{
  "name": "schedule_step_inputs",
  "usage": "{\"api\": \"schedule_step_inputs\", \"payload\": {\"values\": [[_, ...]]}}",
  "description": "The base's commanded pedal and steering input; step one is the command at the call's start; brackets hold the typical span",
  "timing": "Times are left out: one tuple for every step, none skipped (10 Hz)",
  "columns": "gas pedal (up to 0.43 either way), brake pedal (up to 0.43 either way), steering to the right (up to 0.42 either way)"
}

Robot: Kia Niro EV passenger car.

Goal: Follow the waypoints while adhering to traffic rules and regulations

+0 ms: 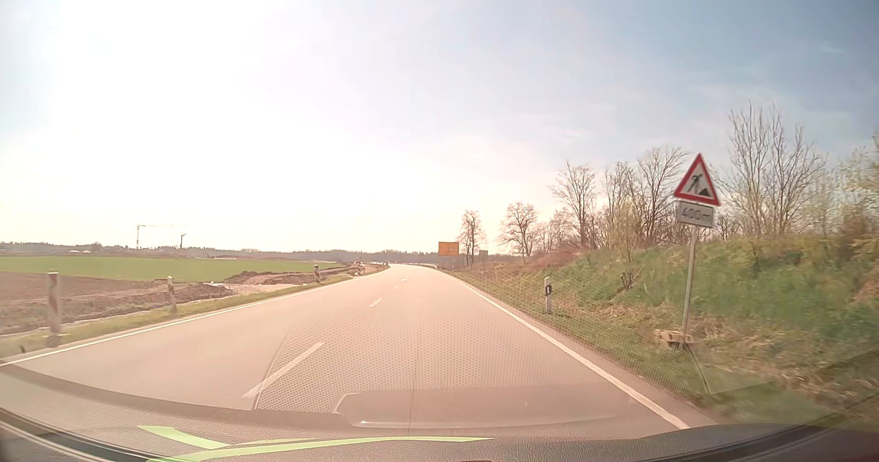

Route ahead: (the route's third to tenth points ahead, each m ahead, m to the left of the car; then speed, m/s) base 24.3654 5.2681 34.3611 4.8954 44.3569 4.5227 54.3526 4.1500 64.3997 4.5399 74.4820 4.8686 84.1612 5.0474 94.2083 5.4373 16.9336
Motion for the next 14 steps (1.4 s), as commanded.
{"api": "schedule_step_inputs", "payload": {"values": [[0.150,0.000,-0.003],[0.150,0.000,-0.003],[0.150,0.000,-0.003],[0.157,0.000,-0.003],[0.169,0.000,-0.003],[0.169,0.000,-0.003],[0.169,0.000,-0.003],[0.169,0.000,-0.003],[0.169,0.000,-0.003],[0.169,0.000,-0.003],[0.169,0.000,-0.003],[0.169,0.000,-0.003],[0.169,0.000,-0.003],[0.157,0.000,-0.003]]}}
